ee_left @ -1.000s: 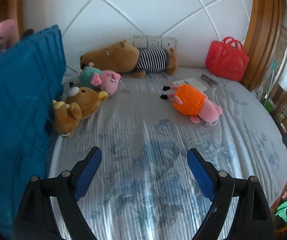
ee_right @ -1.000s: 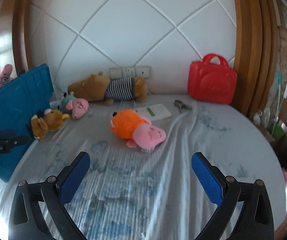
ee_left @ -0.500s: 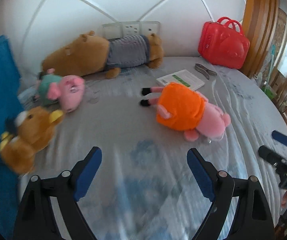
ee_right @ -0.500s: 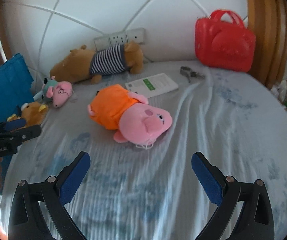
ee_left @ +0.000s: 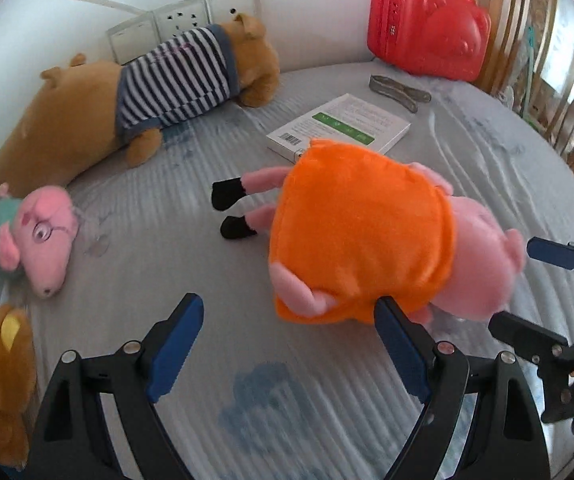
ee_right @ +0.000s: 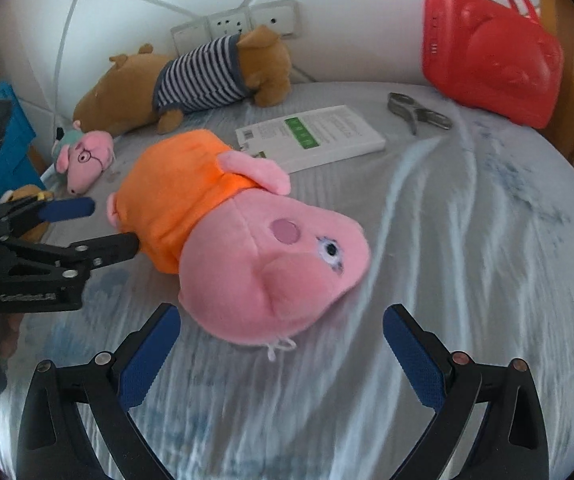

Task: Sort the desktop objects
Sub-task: 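Grasp the orange-dress pig with the right tool while the left tool grasps the brown bear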

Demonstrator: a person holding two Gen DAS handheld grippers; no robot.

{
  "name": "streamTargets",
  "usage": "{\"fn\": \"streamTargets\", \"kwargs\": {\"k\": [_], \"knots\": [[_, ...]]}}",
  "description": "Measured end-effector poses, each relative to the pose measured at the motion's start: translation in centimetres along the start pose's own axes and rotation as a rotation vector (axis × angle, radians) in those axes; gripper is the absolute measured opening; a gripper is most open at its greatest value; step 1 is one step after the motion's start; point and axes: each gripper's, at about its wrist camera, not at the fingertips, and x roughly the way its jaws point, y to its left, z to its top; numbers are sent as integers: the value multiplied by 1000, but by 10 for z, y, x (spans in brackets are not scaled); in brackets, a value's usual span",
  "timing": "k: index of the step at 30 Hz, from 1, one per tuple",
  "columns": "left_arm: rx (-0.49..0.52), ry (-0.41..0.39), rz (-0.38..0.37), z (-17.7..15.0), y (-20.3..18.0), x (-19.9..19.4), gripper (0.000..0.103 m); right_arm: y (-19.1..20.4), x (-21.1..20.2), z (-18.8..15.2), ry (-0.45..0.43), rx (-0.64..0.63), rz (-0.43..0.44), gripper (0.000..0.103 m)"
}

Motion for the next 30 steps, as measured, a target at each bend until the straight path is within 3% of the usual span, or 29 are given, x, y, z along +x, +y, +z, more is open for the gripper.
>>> {"fn": "streamTargets", "kwargs": {"k": [7, 10, 13, 17, 19, 21, 23, 26, 28, 30], "knots": [[1, -37, -57, 12, 3, -1, 88, -5, 12, 15, -30, -40, -50, 102], [4, -46, -71, 19, 0, 0, 88, -32, 5, 27, -57, 17, -43, 89], [8, -56, -84, 26, -3, 0, 88, -57, 4, 38, -53, 53, -45, 85], [19, -61, -95, 34, -10, 3, 88, -72, 4, 48, -46, 55, -29, 86], [23, -52, -87, 35, -14, 5, 88, -75, 3, 45, -35, 69, -23, 96], [1, -47, -71, 28, -8, 0, 88, -78, 1, 41, -24, 106, -1, 96], [-28, -44, -37, 21, 2, -7, 88, -81, -5, 33, -12, 184, 50, 96], [-123, -25, 93, 2, 37, -24, 88, -73, -12, 27, 6, 238, 72, 94], [-194, -20, 179, -13, 65, -40, 88, -62, -15, 26, 21, 236, 54, 73], [-262, -9, 252, -29, 94, -59, 88, -50, -22, 28, 12, 221, 40, 68]]}}
